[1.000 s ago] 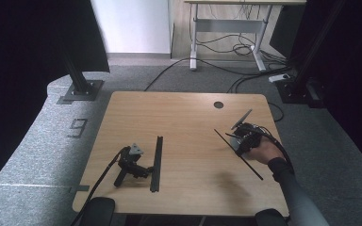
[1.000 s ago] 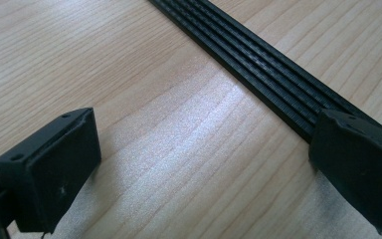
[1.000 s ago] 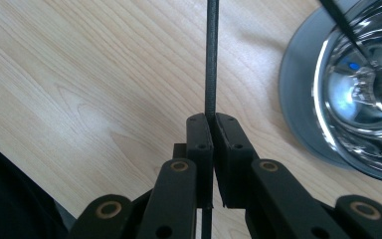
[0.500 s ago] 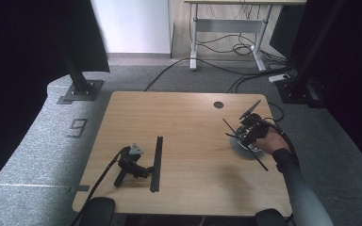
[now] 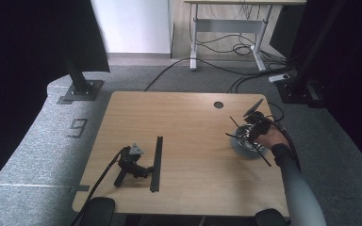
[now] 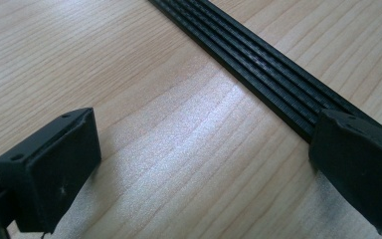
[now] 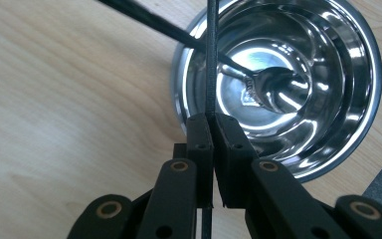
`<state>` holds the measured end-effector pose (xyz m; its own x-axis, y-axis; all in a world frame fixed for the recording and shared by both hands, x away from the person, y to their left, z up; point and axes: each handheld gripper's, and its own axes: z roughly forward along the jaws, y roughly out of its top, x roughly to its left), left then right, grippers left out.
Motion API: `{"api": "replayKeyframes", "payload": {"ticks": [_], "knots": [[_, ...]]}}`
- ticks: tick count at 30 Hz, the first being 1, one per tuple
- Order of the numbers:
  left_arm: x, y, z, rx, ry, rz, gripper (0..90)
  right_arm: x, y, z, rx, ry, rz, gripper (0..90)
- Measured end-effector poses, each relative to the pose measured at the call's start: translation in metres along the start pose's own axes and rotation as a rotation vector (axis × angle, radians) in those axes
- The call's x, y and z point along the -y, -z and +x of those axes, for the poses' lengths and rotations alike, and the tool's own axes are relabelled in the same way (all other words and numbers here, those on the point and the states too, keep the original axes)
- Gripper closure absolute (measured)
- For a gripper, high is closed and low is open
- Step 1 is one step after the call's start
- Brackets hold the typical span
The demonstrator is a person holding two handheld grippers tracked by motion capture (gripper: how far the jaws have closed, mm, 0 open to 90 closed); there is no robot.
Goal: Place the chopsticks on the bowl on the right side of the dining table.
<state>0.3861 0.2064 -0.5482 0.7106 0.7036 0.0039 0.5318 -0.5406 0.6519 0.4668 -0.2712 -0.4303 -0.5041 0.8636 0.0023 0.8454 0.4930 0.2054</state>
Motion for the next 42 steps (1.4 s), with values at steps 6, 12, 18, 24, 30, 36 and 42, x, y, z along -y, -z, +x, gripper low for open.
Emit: {"api": "replayKeyframes", "payload": {"ticks": [6,12,18,24,30,36,42], "knots": [[0.000,0.000,0.000,0.000,0.000,0.000,0.0,-0.005,-0.013,-0.006,0.019,-0.005,0.001,85.6],[0.000,0.000,0.000,0.000,0.001,0.000,0.0,-0.009,-0.024,-0.009,0.025,-0.006,0.011,85.6],[0.000,0.000,0.000,0.000,0.000,0.001,0.0,-0.011,-0.034,-0.009,0.022,0.004,0.020,85.6],[0.000,0.000,0.000,0.000,0.000,0.001,0.0,-0.011,-0.037,-0.010,0.017,0.009,0.015,85.3],[0.000,0.000,0.000,0.001,0.001,0.002,0.0,-0.008,-0.028,-0.006,0.034,0.023,-0.082,61.9],[0.000,0.000,0.000,0.001,0.004,-0.001,0.0,0.003,-0.021,0.005,0.050,0.067,-0.164,52.0],[0.000,0.000,0.000,0.001,0.004,-0.001,0.0,0.015,-0.021,0.009,0.086,0.067,-0.243,43.2]]}}
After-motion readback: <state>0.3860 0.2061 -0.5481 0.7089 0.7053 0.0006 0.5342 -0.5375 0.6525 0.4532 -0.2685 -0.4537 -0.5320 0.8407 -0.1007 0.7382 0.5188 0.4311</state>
